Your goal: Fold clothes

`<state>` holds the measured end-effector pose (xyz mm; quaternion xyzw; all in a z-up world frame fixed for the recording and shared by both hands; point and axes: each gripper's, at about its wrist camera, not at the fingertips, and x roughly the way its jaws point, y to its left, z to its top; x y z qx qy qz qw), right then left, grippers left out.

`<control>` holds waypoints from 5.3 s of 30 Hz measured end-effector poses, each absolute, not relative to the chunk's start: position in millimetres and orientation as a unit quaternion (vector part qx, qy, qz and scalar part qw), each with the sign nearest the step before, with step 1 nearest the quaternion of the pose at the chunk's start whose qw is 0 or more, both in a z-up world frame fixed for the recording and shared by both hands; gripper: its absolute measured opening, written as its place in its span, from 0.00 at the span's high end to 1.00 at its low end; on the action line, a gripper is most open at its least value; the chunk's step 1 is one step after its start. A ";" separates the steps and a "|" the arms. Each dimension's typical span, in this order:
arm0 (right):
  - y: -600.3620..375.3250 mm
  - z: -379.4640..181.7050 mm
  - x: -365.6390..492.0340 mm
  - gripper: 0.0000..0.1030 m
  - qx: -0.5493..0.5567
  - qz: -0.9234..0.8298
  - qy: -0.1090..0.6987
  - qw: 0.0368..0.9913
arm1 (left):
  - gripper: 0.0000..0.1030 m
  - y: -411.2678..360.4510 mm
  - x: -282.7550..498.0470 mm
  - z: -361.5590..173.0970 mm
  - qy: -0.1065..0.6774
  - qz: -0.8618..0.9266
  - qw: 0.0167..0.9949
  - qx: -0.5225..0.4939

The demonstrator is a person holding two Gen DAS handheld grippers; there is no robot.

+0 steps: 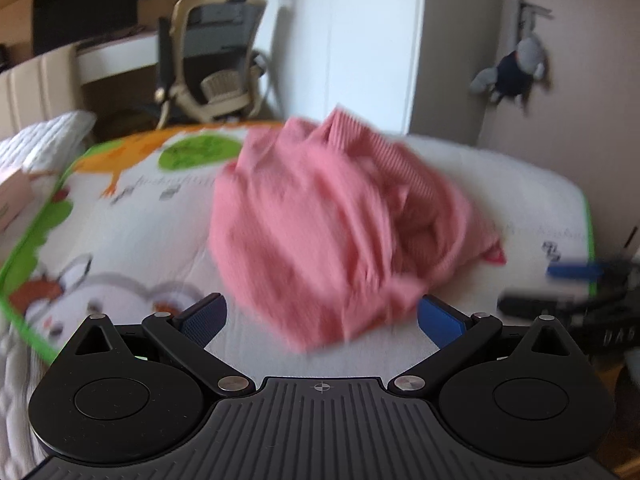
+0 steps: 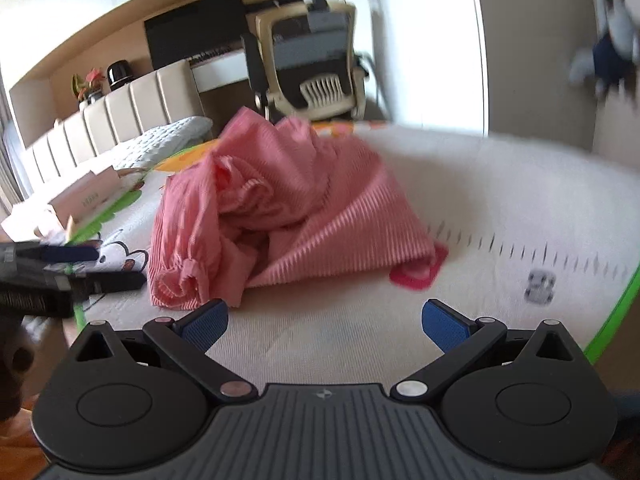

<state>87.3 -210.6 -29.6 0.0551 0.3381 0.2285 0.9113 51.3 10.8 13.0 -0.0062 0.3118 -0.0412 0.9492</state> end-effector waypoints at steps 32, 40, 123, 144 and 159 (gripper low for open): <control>-142.2 -38.9 303.1 0.76 0.048 0.267 0.401 0.875 | 0.01 135.3 199.1 -39.0 0.370 -0.174 0.876 -0.254; -200.9 -20.8 164.6 0.76 -0.054 0.287 0.389 0.874 | 0.01 116.2 121.5 -30.6 0.388 -0.248 0.861 -0.216; -234.8 -22.1 183.6 0.20 -0.079 0.216 0.235 0.944 | 0.86 71.4 126.4 79.8 0.279 -0.151 0.947 -0.051; -56.8 11.5 277.0 0.41 -0.142 0.381 0.332 0.851 | 0.79 294.4 177.2 -51.4 0.309 -0.042 0.891 -0.332; -9.7 -39.4 310.7 0.89 -0.307 0.328 0.257 0.856 | 0.80 302.2 180.2 -61.6 0.320 -0.023 0.889 -0.327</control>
